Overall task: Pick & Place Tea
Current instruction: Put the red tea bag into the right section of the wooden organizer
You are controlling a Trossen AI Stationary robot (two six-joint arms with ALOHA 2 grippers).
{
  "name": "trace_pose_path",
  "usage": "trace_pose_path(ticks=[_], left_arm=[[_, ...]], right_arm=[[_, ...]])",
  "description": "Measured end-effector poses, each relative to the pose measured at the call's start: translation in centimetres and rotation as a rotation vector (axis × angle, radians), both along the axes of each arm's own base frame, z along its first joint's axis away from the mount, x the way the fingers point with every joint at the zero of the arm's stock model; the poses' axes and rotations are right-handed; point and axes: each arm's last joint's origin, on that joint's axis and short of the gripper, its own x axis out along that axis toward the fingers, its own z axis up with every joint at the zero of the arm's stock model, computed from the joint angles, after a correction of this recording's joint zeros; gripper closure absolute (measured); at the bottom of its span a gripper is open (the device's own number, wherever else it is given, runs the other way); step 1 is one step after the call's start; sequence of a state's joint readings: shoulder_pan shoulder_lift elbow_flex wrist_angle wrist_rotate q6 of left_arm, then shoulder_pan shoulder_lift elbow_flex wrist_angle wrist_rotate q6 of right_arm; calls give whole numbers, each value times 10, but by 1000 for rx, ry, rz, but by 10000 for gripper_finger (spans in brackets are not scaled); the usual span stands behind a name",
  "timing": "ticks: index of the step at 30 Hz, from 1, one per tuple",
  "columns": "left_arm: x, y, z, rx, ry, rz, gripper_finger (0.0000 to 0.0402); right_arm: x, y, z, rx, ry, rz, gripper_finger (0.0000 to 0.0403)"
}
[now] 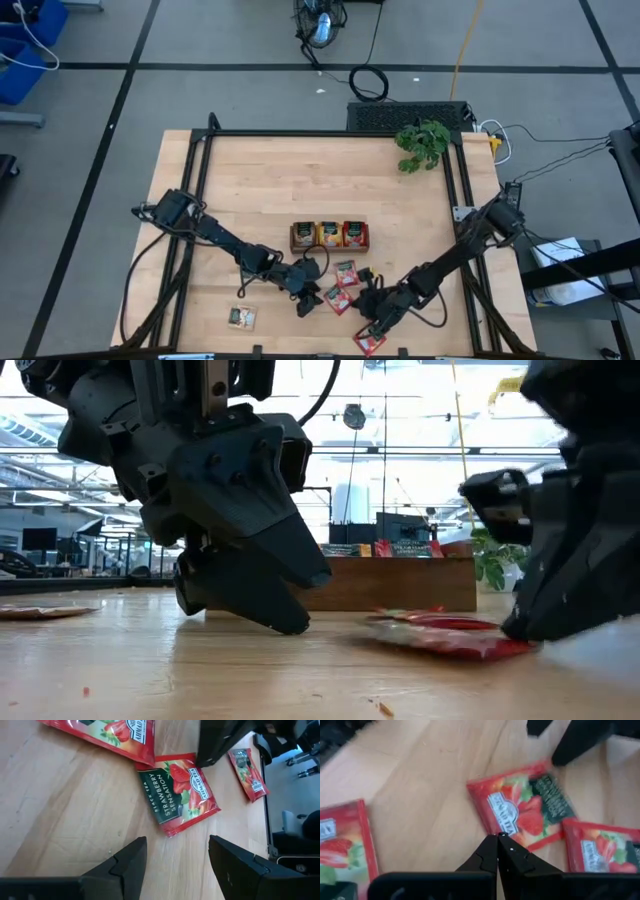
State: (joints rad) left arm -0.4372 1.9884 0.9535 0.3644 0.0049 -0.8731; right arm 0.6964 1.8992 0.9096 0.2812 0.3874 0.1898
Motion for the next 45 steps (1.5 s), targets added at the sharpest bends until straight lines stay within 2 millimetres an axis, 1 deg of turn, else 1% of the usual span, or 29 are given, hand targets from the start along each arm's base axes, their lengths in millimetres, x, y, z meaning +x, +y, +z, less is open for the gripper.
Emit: trace_pose_path(ticks=[6,14,21,31,35,41,43,45], left_arm=[[-2,0,-2,12,23,4,185],[-1,0,-1,25,9,14,185],[-2,-2,-1,46,-3,-10,189],[0,-8,3,-8,-57,-31,263],[-1,-10,3,-14,-57,-33,269],[2,-8,7,18,-117,-31,274],[3,-7,6,49,-131,-48,290],[3,-7,7,72,-150,-69,321]], right_arm=[[7,-6,-9,14,22,-13,403],[20,-13,-18,81,20,35,403],[23,-16,-19,89,15,48,403],[25,-19,-19,87,11,38,403],[26,-19,-19,86,3,39,403],[26,-19,-19,85,0,38,403],[26,-20,-19,70,-8,31,403],[27,-20,-19,48,-19,22,403]])
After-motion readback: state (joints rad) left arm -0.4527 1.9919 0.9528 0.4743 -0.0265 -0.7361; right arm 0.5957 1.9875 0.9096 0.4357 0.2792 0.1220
